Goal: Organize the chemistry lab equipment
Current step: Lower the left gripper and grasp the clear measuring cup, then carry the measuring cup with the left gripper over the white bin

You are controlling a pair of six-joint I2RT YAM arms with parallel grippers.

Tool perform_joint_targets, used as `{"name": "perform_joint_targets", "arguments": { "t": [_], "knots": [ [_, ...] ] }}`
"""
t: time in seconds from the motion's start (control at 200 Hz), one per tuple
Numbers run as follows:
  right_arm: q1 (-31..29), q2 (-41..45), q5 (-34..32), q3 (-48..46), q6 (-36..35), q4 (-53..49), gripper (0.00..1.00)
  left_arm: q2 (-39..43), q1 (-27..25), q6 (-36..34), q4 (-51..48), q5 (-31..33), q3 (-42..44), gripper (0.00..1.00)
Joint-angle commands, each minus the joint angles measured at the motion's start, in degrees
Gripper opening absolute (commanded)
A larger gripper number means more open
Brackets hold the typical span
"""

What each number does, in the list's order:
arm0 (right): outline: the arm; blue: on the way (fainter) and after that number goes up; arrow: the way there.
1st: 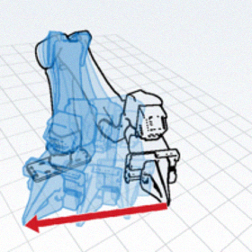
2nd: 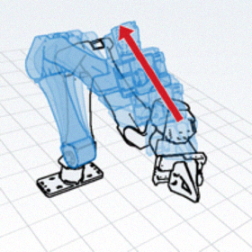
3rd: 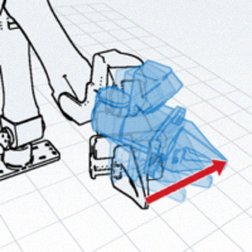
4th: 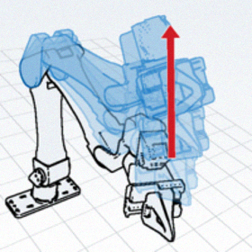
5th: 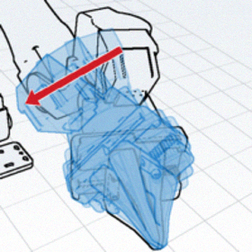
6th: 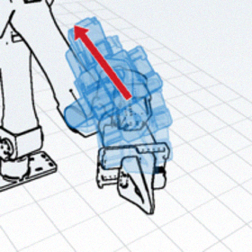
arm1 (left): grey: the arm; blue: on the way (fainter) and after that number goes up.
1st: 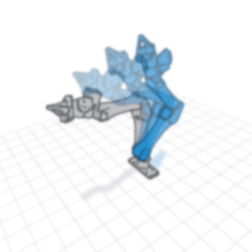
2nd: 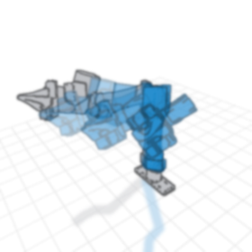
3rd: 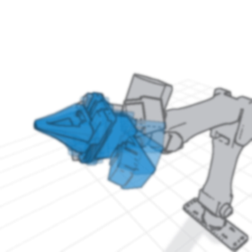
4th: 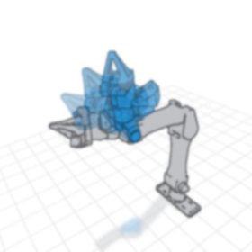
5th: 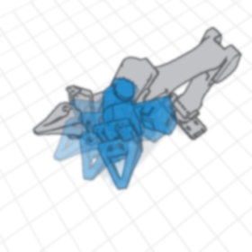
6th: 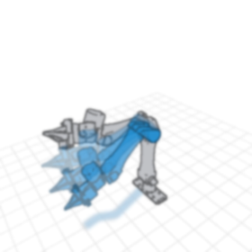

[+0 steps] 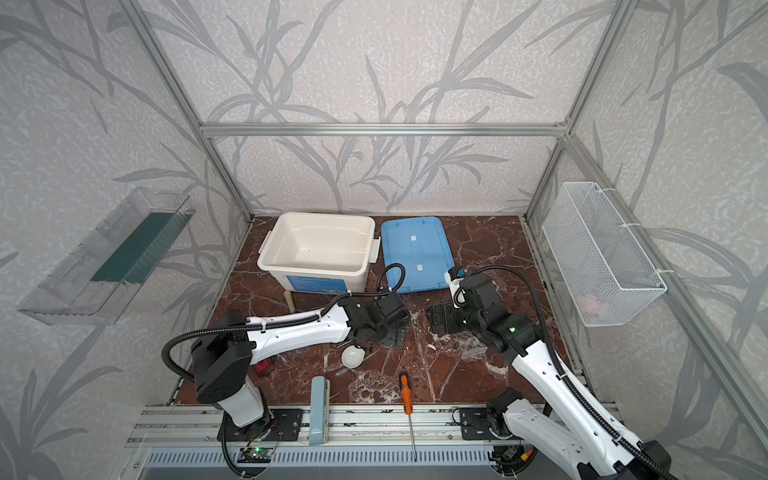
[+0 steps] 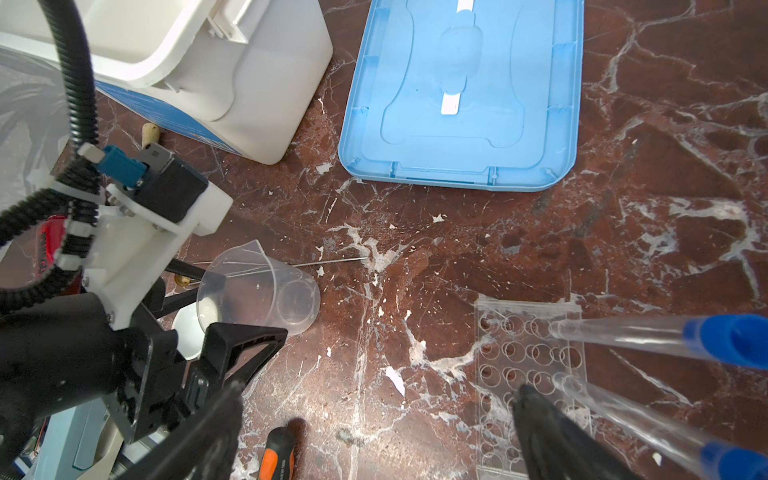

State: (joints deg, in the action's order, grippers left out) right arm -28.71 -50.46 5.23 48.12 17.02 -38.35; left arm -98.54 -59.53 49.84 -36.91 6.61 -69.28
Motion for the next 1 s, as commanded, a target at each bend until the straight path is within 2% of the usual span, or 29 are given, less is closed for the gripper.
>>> {"name": "perform_joint_targets", "arguments": {
  "t": [0.0,0.24,0.375,0.48,0.535,0.59,0.84,0.995],
  "knots": [
    [0.2,0.3,0.5,0.0,0.3,0.4,1.00,-0.1,-0.1,-1.7,1.5,0.1,-1.1,0.96],
    [0.2,0.6,0.4,-0.3,0.5,0.5,0.99,-0.9,0.0,-1.8,0.5,1.4,-1.8,0.81],
    [0.2,0.3,0.6,-0.6,0.9,1.0,0.99,0.1,-0.1,-1.4,-0.2,2.5,-1.6,0.80],
    [0.3,0.1,0.7,-0.5,1.1,1.1,0.99,1.7,-0.1,-1.2,-0.4,2.1,-1.7,0.73],
    [0.2,0.1,0.7,-0.3,1.2,1.0,0.99,3.2,-0.1,-1.2,-0.6,1.9,-1.8,0.72],
    [0.2,0.4,0.9,-0.2,1.2,1.0,0.99,5.2,-0.2,-1.5,-0.6,2.1,-1.9,0.63],
    [0.2,2.6,3.1,1.3,3.1,2.4,0.99,14.6,-0.2,-4.7,-4.7,3.8,-3.9,0.65],
    [0.1,2.3,7.9,3.4,3.5,5.5,0.99,20.6,2.1,-8.1,-9.0,3.0,-7.6,0.66]
  ]
}}
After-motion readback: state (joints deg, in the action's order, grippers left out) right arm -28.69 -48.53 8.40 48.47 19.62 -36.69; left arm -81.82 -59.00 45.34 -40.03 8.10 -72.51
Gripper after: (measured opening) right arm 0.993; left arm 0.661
